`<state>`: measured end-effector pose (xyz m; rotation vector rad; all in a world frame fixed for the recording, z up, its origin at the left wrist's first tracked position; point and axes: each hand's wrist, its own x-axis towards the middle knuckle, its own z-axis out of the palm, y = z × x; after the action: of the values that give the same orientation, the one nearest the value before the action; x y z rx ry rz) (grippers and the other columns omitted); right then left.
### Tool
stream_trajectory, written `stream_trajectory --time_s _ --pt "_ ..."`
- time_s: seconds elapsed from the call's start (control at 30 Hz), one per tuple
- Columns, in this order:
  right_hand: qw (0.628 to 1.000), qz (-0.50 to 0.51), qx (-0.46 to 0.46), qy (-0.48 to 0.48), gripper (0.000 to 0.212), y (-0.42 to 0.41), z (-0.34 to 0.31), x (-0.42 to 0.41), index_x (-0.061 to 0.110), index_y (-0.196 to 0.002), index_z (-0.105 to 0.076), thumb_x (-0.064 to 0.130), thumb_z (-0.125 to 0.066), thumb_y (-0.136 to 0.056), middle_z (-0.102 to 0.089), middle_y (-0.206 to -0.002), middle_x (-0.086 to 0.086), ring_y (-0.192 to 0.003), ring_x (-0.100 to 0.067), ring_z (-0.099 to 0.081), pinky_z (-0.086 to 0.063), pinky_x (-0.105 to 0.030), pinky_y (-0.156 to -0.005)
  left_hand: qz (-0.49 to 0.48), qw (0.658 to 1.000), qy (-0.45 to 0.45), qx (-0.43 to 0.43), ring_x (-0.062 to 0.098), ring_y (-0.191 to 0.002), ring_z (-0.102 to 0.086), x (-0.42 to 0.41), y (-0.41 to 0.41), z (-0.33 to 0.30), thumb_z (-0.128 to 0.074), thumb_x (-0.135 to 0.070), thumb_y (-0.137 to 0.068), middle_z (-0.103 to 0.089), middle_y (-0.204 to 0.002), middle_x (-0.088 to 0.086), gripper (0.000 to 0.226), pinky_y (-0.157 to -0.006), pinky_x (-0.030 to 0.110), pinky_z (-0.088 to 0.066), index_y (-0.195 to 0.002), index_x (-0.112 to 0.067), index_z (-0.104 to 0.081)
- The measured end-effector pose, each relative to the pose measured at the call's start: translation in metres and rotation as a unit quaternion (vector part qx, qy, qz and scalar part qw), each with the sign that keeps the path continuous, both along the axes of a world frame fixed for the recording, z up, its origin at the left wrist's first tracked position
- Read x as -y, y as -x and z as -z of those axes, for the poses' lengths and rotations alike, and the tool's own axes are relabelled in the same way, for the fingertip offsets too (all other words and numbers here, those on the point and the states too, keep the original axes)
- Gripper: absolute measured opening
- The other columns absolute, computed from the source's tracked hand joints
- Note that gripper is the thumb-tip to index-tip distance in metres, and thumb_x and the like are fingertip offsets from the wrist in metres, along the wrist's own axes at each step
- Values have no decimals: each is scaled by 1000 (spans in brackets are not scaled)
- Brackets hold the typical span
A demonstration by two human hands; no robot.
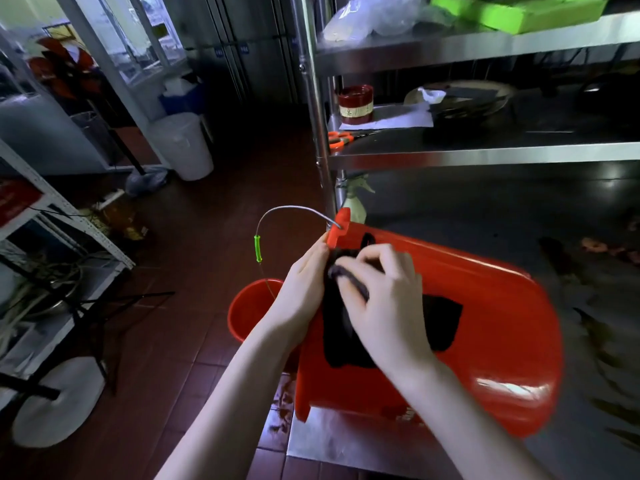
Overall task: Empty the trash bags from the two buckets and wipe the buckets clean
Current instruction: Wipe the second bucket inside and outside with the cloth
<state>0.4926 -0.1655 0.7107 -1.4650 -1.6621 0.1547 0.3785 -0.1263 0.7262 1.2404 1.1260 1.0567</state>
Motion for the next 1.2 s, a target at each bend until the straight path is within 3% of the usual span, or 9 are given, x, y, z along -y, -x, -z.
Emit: stream_trajectory --time_s 0.1,0.37,0.57,0.7,0.77,0.9,1.0,1.1,1.2 --pt "997 -45 46 -43 21 -1 13 25 21 -101 -72 27 -57 -87 -58 -103 0 -94 -26 -53 -42 -42 -75 -6 1000 5 -7 7 -88 -64 -1 2 -2 -39 -27 -103 -72 -97 -8 33 -79 23 -51 -122 -29 -67" --pt "999 -31 1 8 33 -23 -5 -34 24 -104 -73 37 -48 -88 -57 -97 5 -92 -23 -52 -46 -47 -82 4 1000 1 5 12 -121 -59 3 1 5 -37 -26 -106 -66 -126 -5 34 -105 36 -44 -133 -29 -58" --pt "998 42 48 -15 31 -88 17 5 20 -106 -72 33 -49 -90 -59 -101 -1 -94 -30 -58 -48 -44 -81 -12 998 31 -55 9 -104 -68 -6 4 -5 -44 -37 -103 -71 -114 -6 31 -93 36 -55 -130 -33 -58" --pt "974 192 3 121 22 -169 25 -25 14 -107 -71 23 -59 -92 -62 -105 -17 -97 -41 -60 -48 -44 -84 -19 990 14 -137 18 -96 -71 -17 9 -16 -55 -40 -96 -73 -105 -1 24 -87 46 -57 -117 -32 -64" --pt "953 216 -20 214 22 -176 14 -47 17 -108 -70 26 -57 -93 -63 -113 -20 -105 -41 -58 -46 -41 -86 -13 990 30 -138 18 -85 -72 -18 11 -16 -57 -35 -96 -73 -101 4 19 -77 41 -60 -113 -27 -63" --pt "970 107 -8 219 21 -111 -10 -70 23 -104 -71 32 -56 -92 -67 -112 -11 -108 -35 -59 -48 -38 -88 -8 994 81 -76 26 -77 -54 -18 19 -11 -61 -24 -94 -61 -90 16 19 -61 36 -43 -112 -18 -60" --pt "986 -16 11 165 33 -60 -17 -54 26 -106 -69 49 -55 -88 -64 -110 0 -107 -23 -58 -47 -36 -91 -25 991 129 -29 20 -56 -45 -29 17 -18 -63 -14 -88 -52 -67 8 22 -51 25 -32 -109 -19 -58" --pt "979 -96 79 164 74 -49 -21 -19 36 -133 -51 77 -49 -71 -49 -136 14 -125 -11 -43 -36 -32 -106 -61 978 191 55 18 -50 -57 -49 12 -28 -71 -21 -79 -59 -70 8 19 -51 26 -47 -96 -16 -64" --pt "971 -134 112 162 83 -63 -10 8 44 -143 -34 69 -60 -68 -26 -150 25 -137 -2 -24 -21 -25 -114 -109 980 166 20 13 -43 -59 -59 2 -31 -68 -6 -86 -60 -68 11 17 -44 22 -50 -102 -6 -62"
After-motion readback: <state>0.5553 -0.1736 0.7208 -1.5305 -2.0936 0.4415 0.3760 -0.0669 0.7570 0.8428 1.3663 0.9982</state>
